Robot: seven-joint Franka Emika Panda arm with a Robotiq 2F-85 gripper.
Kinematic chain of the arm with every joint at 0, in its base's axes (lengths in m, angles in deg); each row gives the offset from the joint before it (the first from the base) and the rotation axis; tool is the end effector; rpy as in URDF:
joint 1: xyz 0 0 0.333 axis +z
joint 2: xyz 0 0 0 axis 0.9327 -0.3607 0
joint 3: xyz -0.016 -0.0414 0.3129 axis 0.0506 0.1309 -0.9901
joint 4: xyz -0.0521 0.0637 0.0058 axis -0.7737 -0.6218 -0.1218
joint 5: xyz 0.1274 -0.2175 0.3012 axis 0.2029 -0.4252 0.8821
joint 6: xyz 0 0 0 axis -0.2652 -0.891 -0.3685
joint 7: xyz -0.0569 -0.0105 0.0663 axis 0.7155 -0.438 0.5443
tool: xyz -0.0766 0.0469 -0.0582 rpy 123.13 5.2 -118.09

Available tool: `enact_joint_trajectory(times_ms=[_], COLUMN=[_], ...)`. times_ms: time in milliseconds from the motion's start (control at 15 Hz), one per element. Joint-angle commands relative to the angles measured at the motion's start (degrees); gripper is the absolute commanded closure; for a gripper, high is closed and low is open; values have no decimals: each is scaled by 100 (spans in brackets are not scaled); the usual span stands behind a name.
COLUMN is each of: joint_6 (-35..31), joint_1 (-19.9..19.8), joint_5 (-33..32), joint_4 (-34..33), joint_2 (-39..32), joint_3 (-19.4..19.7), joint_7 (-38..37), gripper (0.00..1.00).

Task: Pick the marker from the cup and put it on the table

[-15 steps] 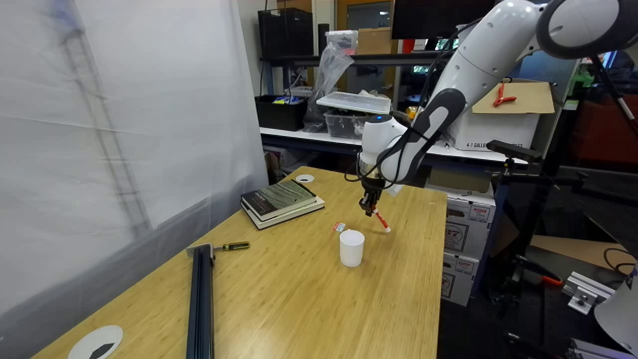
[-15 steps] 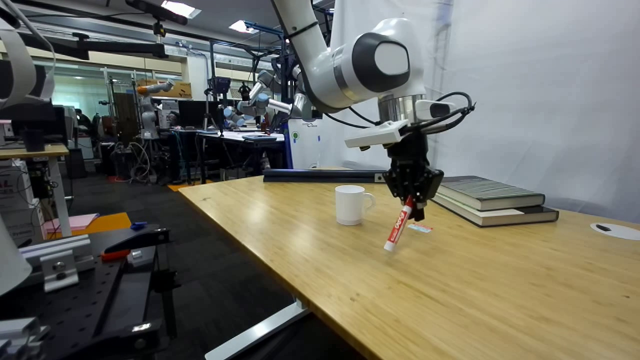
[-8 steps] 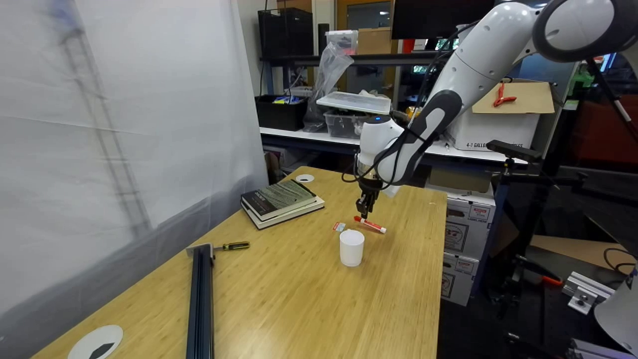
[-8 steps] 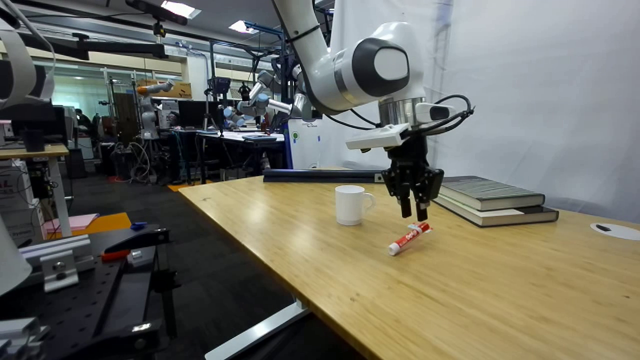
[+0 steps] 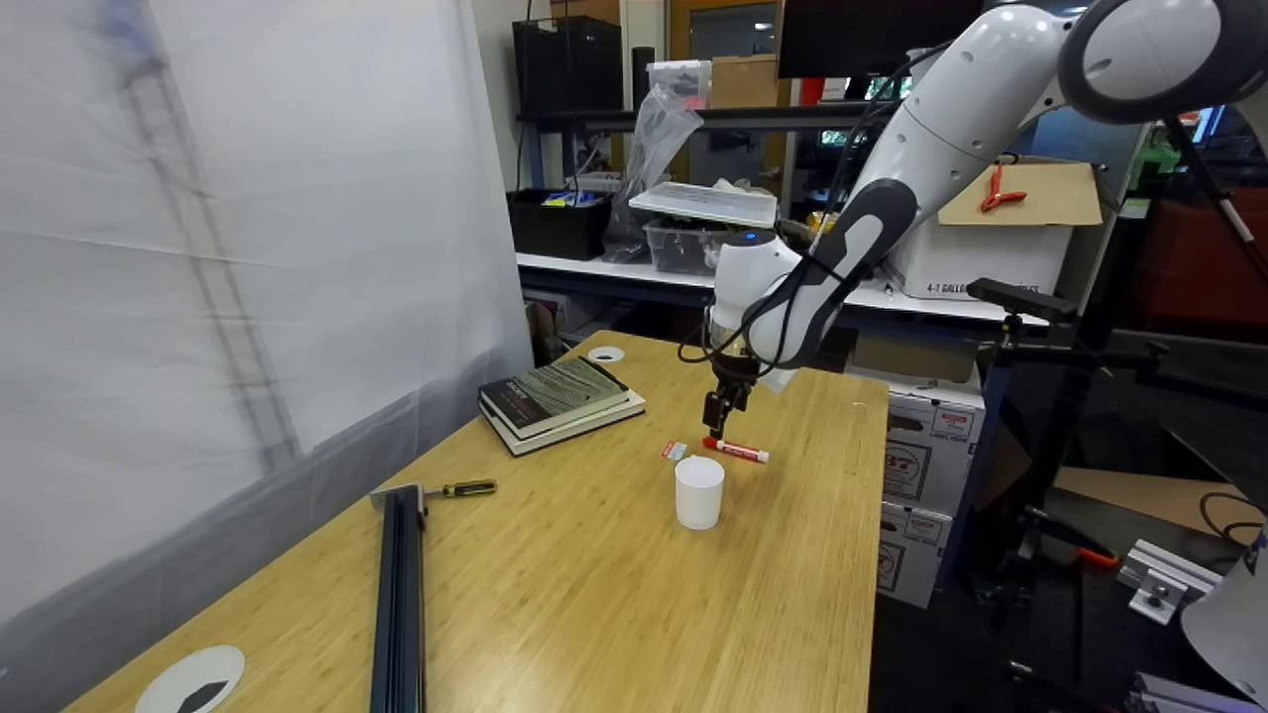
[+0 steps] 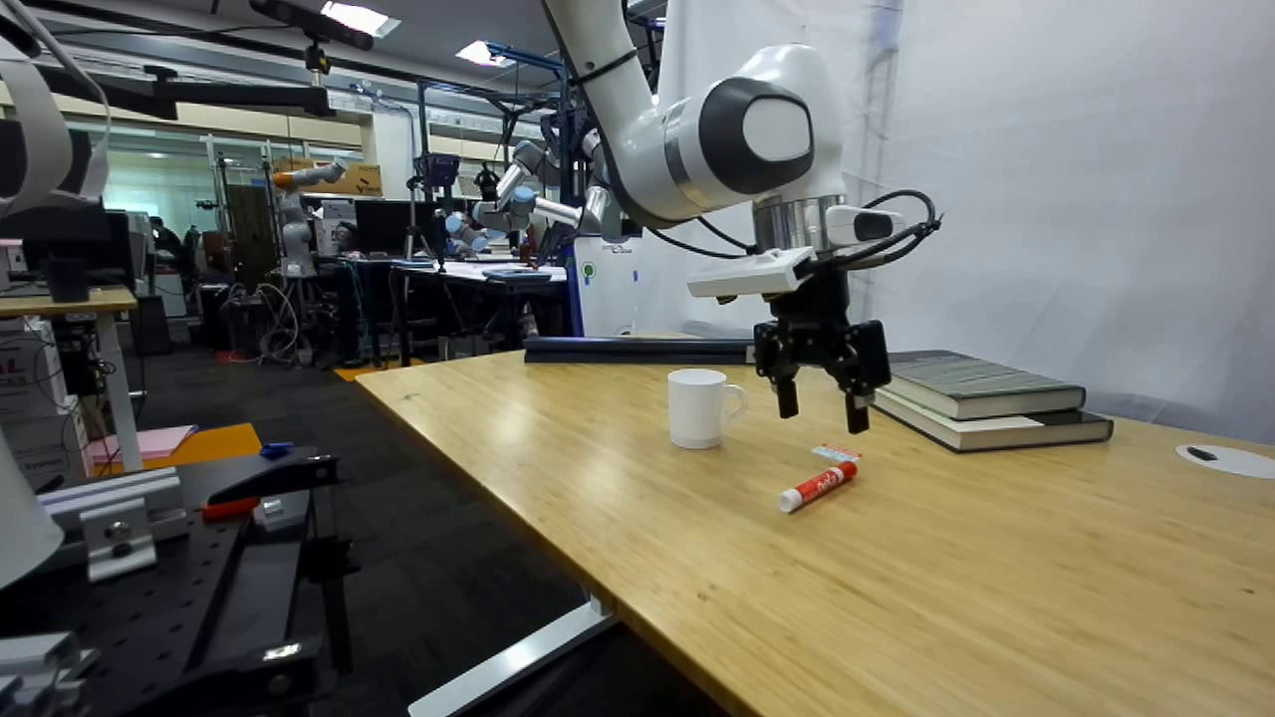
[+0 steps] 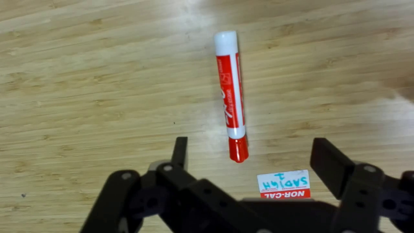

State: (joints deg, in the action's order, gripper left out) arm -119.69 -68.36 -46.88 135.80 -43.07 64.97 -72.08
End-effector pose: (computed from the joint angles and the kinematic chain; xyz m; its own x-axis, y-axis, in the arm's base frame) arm 0.6249 -0.0389 0.1715 0.9887 0.0782 0.1278 0.0601 -0.9883 0.1399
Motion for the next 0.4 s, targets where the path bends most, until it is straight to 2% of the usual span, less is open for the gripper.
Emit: enact_joint_trajectory(times_ms=[0,67,333], joint_6=[-93,6,14], joint_1=[-119,24,30], joint_5=[233,122,132], joint_4=[91,1,6], joint_2=[79,-1,-12], joint_3=[-125,17,15], joint_7=[136,31,30], gripper=[0,0,0])
